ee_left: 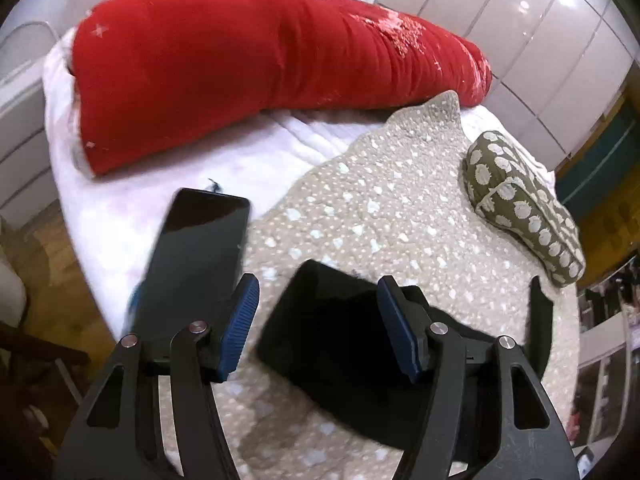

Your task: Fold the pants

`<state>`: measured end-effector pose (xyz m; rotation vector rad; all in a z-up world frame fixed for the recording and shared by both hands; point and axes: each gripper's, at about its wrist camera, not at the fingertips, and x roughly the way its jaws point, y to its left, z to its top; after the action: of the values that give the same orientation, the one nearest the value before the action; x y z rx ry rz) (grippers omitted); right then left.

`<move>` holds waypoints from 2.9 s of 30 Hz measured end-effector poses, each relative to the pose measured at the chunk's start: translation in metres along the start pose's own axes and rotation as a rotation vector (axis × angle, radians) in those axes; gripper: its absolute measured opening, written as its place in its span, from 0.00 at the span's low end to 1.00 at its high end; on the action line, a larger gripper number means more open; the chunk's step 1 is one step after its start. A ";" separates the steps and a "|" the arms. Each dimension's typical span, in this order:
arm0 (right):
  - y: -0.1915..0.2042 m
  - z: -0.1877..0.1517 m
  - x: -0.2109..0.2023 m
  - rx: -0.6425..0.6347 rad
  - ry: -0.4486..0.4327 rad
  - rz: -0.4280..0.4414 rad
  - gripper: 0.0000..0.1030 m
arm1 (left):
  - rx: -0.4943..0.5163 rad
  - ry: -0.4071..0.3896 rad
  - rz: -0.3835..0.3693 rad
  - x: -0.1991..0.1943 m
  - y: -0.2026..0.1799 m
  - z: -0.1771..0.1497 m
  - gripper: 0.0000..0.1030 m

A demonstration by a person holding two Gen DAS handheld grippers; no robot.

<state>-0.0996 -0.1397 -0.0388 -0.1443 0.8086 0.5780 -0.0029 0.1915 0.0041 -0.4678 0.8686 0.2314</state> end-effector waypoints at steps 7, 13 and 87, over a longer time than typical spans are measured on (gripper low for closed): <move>-0.047 0.026 -0.041 0.215 -0.124 0.025 0.38 | 0.030 -0.061 -0.026 -0.028 -0.011 -0.003 0.60; -0.087 0.081 -0.014 0.267 -0.095 -0.163 0.45 | 0.088 -0.106 -0.021 -0.041 -0.023 0.001 0.62; 0.036 0.055 0.034 -0.066 -0.069 0.276 0.04 | 0.087 0.053 0.060 0.021 -0.007 -0.011 0.62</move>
<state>-0.0652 -0.0768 -0.0221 -0.0730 0.7470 0.8665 0.0052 0.1804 -0.0167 -0.3688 0.9413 0.2366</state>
